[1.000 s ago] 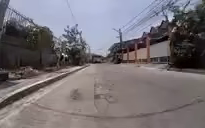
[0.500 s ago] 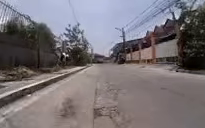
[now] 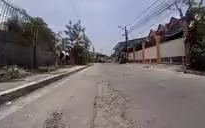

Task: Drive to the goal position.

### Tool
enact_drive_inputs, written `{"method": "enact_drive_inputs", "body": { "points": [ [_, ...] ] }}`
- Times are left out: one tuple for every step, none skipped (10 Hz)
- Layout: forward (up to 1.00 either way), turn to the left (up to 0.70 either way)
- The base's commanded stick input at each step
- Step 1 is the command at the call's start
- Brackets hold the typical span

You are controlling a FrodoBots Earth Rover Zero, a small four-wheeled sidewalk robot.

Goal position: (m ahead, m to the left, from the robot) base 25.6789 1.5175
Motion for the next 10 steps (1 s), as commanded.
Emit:
{"method": "enact_drive_inputs", "body": {
  "points": [
    [0.0,0.0],
    [0.0,0.0],
    [0.0,0.0],
    [0.0,0.0],
    [0.0,0.0],
    [0.0,0.0],
    [0.0,0.0],
    [0.0,0.0],
    [0.0,0.0],
    [0.3,0.0]
  ]
}}
